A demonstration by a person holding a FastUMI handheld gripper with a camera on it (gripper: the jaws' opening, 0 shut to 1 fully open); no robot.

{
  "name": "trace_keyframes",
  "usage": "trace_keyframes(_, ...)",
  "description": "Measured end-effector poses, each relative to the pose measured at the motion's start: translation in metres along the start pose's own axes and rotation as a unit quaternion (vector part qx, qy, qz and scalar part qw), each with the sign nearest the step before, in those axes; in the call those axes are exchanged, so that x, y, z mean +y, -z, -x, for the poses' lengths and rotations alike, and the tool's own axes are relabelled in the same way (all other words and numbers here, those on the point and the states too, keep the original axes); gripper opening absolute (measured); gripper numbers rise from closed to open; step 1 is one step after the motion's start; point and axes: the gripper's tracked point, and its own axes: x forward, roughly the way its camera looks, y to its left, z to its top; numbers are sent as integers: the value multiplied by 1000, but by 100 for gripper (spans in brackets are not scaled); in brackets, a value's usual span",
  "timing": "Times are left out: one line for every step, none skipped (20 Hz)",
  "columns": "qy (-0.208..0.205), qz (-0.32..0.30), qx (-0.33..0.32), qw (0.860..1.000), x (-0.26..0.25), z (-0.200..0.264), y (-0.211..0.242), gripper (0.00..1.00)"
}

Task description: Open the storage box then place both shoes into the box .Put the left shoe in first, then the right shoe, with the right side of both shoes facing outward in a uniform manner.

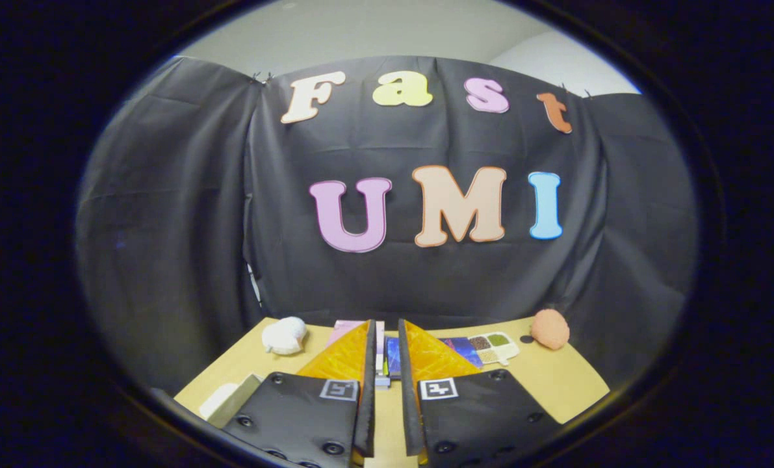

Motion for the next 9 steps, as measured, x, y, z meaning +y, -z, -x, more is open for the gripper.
trace_keyframes(-2,3,-5,1000,-2,4,-2,21)
trace_keyframes(-4,7,-8,1000,-1,9,-3,21)
trace_keyframes(-7,10,-16,1000,-1,12,-8,21)
trace_keyframes(-9,14,-27,999,-1,13,-13,21)
trace_keyframes(-8,18,-36,999,-3,14,-18,20)
trace_keyframes(-6,20,-45,999,-5,16,-21,20)
trace_keyframes(-9,20,-51,998,-5,17,-24,20)
trace_keyframes(-12,19,-54,998,-3,17,-26,20)
trace_keyframes(-13,18,-55,998,-4,19,-26,20)
